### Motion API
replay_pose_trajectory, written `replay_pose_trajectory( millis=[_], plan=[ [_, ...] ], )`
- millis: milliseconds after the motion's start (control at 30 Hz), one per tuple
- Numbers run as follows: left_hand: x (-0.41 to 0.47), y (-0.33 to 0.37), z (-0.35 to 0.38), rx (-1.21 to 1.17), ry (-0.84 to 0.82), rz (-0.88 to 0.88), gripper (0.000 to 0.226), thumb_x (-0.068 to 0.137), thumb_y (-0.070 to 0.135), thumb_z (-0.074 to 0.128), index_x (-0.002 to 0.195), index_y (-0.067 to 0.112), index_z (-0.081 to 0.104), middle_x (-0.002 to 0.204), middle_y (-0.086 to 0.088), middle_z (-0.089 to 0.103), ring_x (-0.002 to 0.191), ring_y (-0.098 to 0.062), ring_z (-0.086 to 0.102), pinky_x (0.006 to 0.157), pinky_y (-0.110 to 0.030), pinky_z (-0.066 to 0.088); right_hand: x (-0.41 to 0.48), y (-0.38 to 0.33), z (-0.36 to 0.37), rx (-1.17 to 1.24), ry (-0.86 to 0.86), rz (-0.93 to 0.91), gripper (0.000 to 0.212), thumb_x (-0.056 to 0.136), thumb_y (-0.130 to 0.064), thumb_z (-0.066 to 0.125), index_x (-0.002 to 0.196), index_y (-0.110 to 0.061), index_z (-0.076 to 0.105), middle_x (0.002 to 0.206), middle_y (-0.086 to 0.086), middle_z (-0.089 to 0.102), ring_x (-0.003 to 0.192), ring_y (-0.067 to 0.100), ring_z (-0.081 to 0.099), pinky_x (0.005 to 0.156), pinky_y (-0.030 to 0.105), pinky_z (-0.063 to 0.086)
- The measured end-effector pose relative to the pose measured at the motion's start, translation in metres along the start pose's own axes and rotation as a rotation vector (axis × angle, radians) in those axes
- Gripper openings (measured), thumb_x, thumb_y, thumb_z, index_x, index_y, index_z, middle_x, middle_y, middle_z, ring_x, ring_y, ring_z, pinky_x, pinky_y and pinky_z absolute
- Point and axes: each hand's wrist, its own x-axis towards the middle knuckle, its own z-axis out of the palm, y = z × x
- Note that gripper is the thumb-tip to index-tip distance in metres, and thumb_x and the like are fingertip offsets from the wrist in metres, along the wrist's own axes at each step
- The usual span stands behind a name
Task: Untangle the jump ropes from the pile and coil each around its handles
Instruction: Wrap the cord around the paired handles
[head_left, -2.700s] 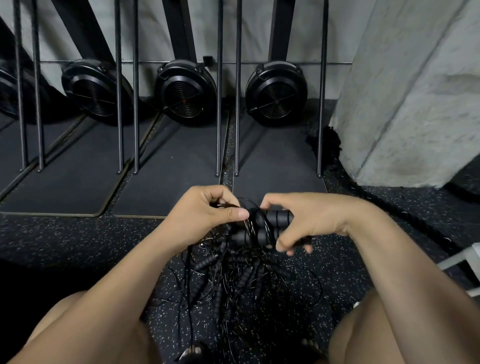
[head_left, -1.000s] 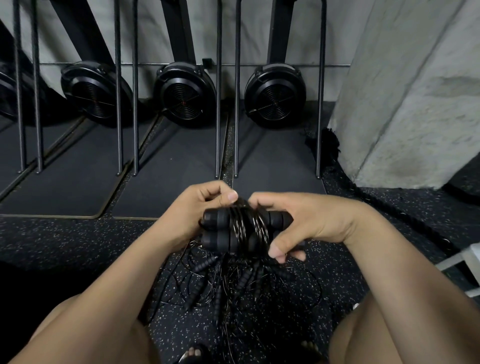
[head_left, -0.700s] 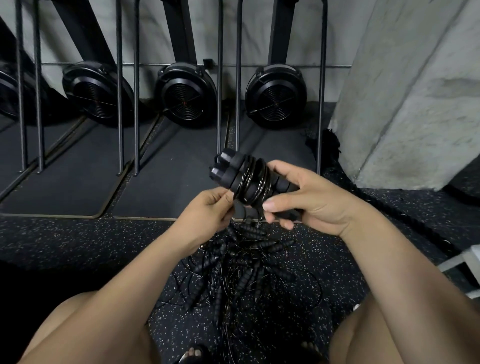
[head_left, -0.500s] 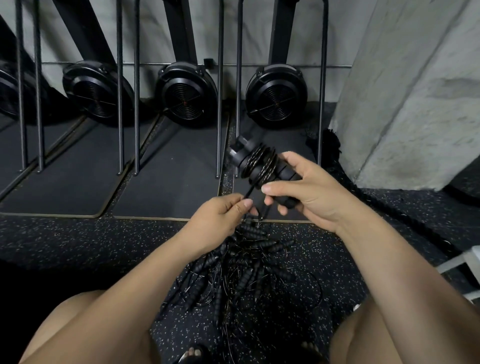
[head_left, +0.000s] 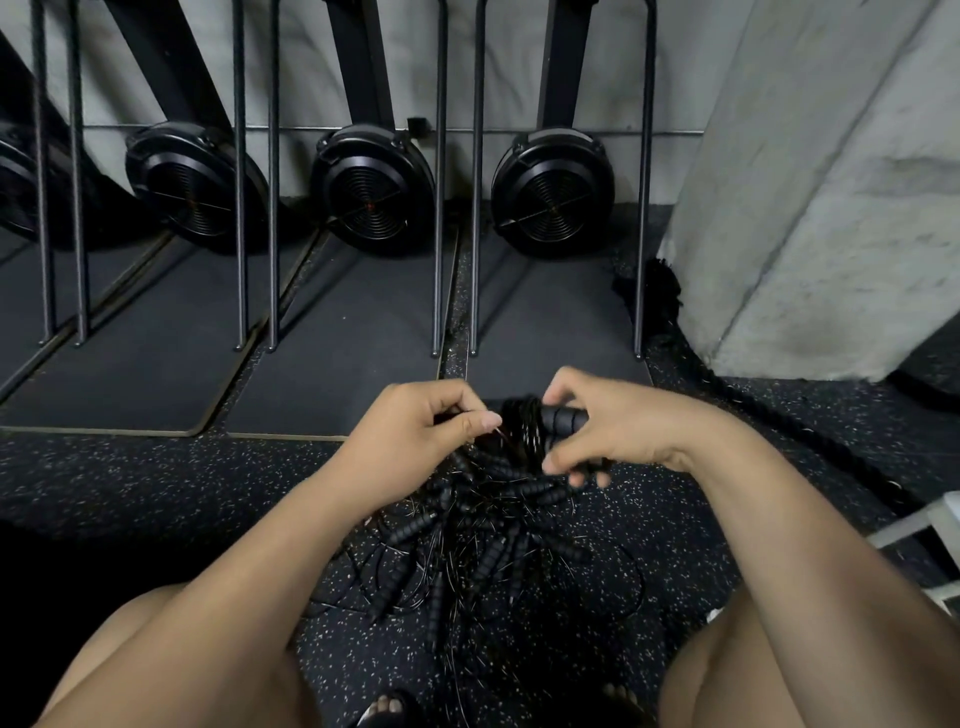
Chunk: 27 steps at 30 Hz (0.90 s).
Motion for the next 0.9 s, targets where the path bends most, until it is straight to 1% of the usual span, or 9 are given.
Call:
replay_pose_trajectory(
  millis=[100, 233, 367, 467, 567, 667, 767, 833, 900],
  plan=[
    [0.001, -0.004, -0.002, -0.032, 0.000, -0.009, 0.018, 0.089, 0.038, 0.083, 0.082, 0.025, 0.074, 0.073, 0.010, 0.070, 0.067, 0.000, 0.057, 0.068, -0.022, 0.046, -0.008, -0.005, 0.007, -0.091, -0.219, -0.014, 0.054, 0.087, 0.001, 0.085, 0.121, -0.015, 0.048, 0.099, 0.010, 0.078, 0.079, 0.024, 0.075, 0.053, 0.029, 0.054],
    [0.006, -0.006, -0.011, -0.265, -0.013, -0.027, 0.027, 0.078, 0.037, 0.089, 0.082, 0.016, 0.073, 0.077, -0.006, 0.070, 0.072, -0.013, 0.059, 0.073, -0.029, 0.048, -0.024, -0.017, 0.004, -0.033, -0.390, -0.113, 0.055, 0.089, 0.003, 0.083, 0.128, -0.014, 0.048, 0.094, 0.004, 0.074, 0.080, 0.025, 0.073, 0.054, 0.029, 0.052],
    [0.007, -0.010, -0.015, -0.403, -0.003, -0.007, 0.030, 0.082, 0.036, 0.088, 0.084, 0.011, 0.072, 0.072, -0.004, 0.056, 0.067, -0.017, 0.045, 0.063, -0.023, 0.037, -0.036, -0.025, -0.003, 0.098, -0.435, -0.239, 0.052, 0.089, 0.009, 0.080, 0.125, -0.014, 0.050, 0.105, 0.009, 0.071, 0.079, 0.027, 0.071, 0.051, 0.028, 0.050],
    [0.008, -0.009, -0.009, -0.466, -0.022, -0.012, 0.019, 0.089, 0.033, 0.079, 0.081, 0.018, 0.070, 0.074, 0.000, 0.058, 0.067, -0.012, 0.048, 0.061, -0.021, 0.040, -0.036, -0.023, -0.004, 0.191, -0.429, -0.319, 0.050, 0.089, 0.012, 0.077, 0.124, -0.013, 0.051, 0.099, 0.010, 0.071, 0.075, 0.027, 0.070, 0.049, 0.026, 0.050],
    [0.009, -0.005, -0.003, -0.528, -0.012, -0.057, 0.018, 0.097, 0.004, 0.060, 0.080, 0.010, 0.061, 0.073, 0.005, 0.060, 0.066, -0.006, 0.054, 0.063, -0.019, 0.047, -0.032, -0.022, -0.005, 0.319, -0.406, -0.383, 0.046, 0.088, 0.010, 0.075, 0.122, -0.012, 0.053, 0.091, 0.022, 0.066, 0.072, 0.025, 0.068, 0.047, 0.025, 0.047],
    [0.010, -0.009, 0.004, -0.341, 0.047, -0.105, 0.039, 0.100, -0.018, 0.049, 0.079, 0.012, 0.062, 0.068, 0.012, 0.062, 0.061, 0.004, 0.056, 0.063, -0.017, 0.047, -0.027, -0.022, -0.003, 0.455, -0.345, -0.419, 0.043, 0.089, 0.007, 0.074, 0.123, -0.011, 0.054, 0.087, 0.021, 0.065, 0.072, 0.024, 0.066, 0.047, 0.024, 0.046],
    [0.010, -0.011, 0.016, -0.265, 0.027, -0.129, 0.041, 0.108, 0.003, 0.054, 0.072, 0.021, 0.060, 0.060, 0.001, 0.047, 0.051, -0.013, 0.041, 0.053, -0.029, 0.036, -0.024, -0.023, -0.001, 0.581, -0.248, -0.460, 0.046, 0.089, 0.004, 0.073, 0.128, -0.010, 0.053, 0.096, 0.016, 0.069, 0.075, 0.024, 0.067, 0.050, 0.024, 0.048],
    [0.009, -0.006, 0.023, -0.262, 0.003, -0.095, 0.034, 0.113, 0.027, 0.051, 0.084, 0.025, 0.067, 0.064, -0.003, 0.036, 0.055, -0.018, 0.030, 0.051, -0.030, 0.024, -0.021, -0.024, -0.001, 0.662, -0.146, -0.467, 0.050, 0.089, -0.002, 0.076, 0.132, -0.011, 0.053, 0.100, 0.019, 0.069, 0.079, 0.025, 0.068, 0.052, 0.026, 0.050],
    [0.008, 0.000, 0.029, -0.279, -0.025, -0.060, 0.029, 0.113, 0.035, 0.049, 0.098, 0.021, 0.070, 0.065, -0.003, 0.035, 0.057, -0.020, 0.030, 0.053, -0.033, 0.024, -0.017, -0.024, -0.001, 0.674, -0.046, -0.462, 0.054, 0.090, -0.004, 0.080, 0.136, -0.008, 0.052, 0.102, 0.021, 0.071, 0.084, 0.030, 0.070, 0.056, 0.029, 0.053]
  ],
)
